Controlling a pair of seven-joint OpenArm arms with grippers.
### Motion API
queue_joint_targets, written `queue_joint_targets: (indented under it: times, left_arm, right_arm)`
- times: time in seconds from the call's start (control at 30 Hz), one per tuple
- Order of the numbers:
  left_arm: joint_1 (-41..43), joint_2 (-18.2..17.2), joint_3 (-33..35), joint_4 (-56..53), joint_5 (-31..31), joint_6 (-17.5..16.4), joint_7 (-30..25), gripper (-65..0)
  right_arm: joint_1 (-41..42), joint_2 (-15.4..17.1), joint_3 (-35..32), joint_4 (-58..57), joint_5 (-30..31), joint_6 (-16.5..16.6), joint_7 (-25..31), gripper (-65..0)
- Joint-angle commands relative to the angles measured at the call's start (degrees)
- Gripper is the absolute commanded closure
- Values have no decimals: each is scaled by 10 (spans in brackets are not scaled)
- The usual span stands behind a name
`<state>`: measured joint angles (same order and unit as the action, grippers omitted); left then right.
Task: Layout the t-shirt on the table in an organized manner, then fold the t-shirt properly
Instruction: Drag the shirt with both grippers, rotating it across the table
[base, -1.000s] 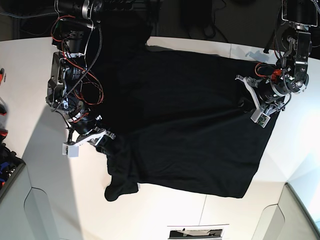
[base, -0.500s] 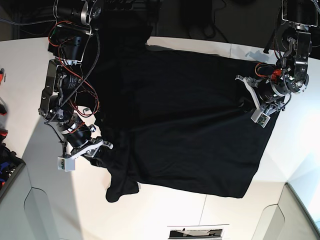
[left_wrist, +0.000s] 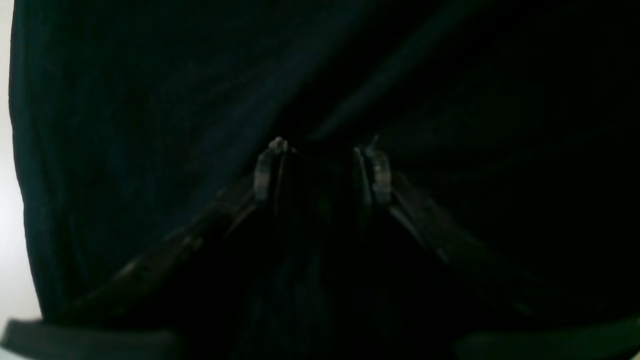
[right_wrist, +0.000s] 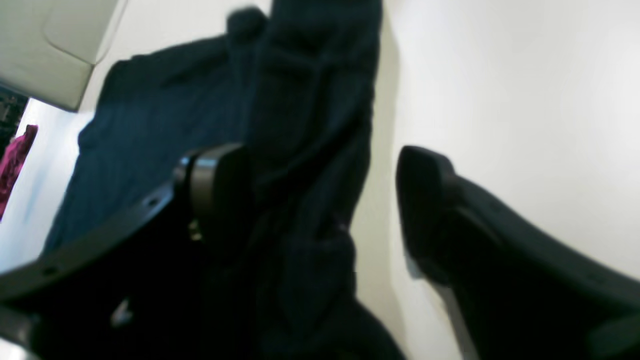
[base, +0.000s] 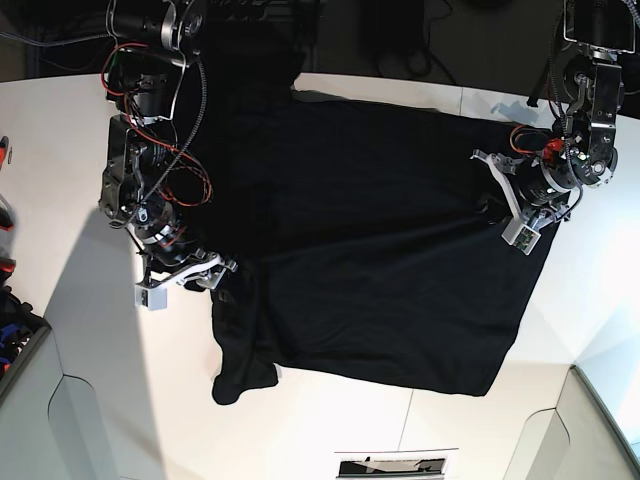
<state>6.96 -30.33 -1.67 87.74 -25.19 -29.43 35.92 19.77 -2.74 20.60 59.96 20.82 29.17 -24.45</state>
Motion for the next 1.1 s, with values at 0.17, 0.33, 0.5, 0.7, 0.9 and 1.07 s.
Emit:
queue_joint_targets:
  times: [0.17,0.33,0.5,0.7,0.9,1.07]
  left_arm:
    - [-6,-10,-4,7,-7,-4,-10,-237]
    - [-4,-9,-4,7,-7,-4,-10,-237]
    - [-4,-10,-4,7,-7,-4,-10,-237]
    - [-4,-10,-4,7,-6,-4,-10,-237]
    - [-4,-12,-4,7,10,-4,-9,-237]
    - [-4,-13,-4,7,10,-4,-9,-237]
  right_arm:
    - [18,-10,-1,11,32,22,17,-442]
    - [27,-17,-1,12,33,22,17,-188]
    - [29,-18,-1,12,34,22,17,0]
    - [29,-17,6,57,24,22,3,0]
    - [29,19,15,173,21,22,-71,0]
    - [24,96,15,186,21,21,-85,0]
